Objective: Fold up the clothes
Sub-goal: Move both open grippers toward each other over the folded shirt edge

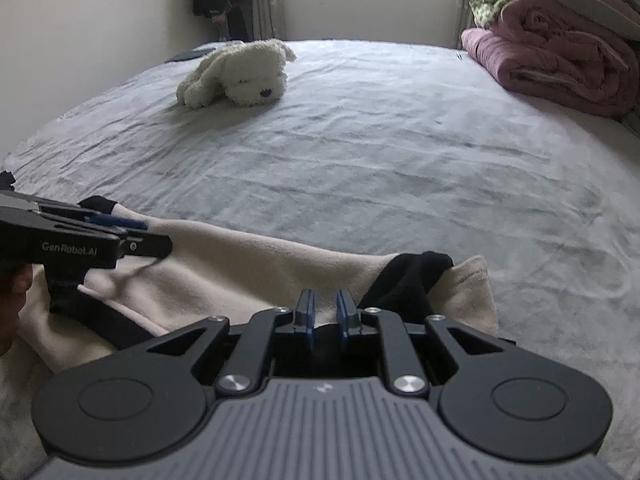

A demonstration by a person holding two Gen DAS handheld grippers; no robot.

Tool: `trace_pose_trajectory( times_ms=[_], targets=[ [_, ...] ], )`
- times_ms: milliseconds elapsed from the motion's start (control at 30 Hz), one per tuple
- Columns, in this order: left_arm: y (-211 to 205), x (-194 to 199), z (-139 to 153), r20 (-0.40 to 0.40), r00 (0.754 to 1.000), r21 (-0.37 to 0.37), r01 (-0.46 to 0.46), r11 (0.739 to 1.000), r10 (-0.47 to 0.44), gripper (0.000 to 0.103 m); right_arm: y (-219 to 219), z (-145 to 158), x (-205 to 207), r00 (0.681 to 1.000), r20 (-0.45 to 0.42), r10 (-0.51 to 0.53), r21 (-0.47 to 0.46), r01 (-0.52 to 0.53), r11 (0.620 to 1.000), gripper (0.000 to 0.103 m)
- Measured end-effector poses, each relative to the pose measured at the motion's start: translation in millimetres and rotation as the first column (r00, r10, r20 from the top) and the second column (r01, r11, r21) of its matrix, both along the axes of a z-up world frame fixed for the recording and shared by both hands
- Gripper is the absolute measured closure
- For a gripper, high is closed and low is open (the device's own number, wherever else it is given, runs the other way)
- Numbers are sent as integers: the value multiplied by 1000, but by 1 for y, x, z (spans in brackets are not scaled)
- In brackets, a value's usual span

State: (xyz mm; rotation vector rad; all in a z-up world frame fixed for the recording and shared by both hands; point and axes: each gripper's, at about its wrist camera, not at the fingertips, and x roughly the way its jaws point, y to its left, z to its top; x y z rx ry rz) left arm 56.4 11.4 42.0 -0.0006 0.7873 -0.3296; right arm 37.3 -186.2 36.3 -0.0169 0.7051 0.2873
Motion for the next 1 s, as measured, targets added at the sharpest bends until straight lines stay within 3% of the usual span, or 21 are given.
trace_pose_trajectory(
  times_ms=[133, 300, 467, 700, 900, 1000],
  targets=[
    [-3, -6, -1, 4, 1000, 11, 7, 1000, -7, 64, -1, 7, 4, 1000, 22, 4, 93, -6, 996, 81],
    [-1, -10, -1, -5, 1000, 6, 13, 1000, -13, 64, 25, 11, 6, 995, 55, 88, 126, -94, 988, 81],
    [-1, -13, -3, -6, 1000, 10, 26, 1000, -26, 64, 44, -8, 1, 989, 13, 148, 50, -149, 988, 83],
    [3, -28, 1, -1, 999, 11, 42, 999, -42, 63, 34, 3, -3, 992, 1, 129, 100, -128, 987, 80],
    [6, -42, -1, 3, 998, 9, 57, 998, -57, 63, 41, -8, -11, 987, 0, 163, 15, -163, 986, 75],
    [8, -46, 1, 3, 998, 5, 58, 998, -58, 63, 37, -4, -11, 987, 0, 159, 24, -159, 987, 75]
  ],
)
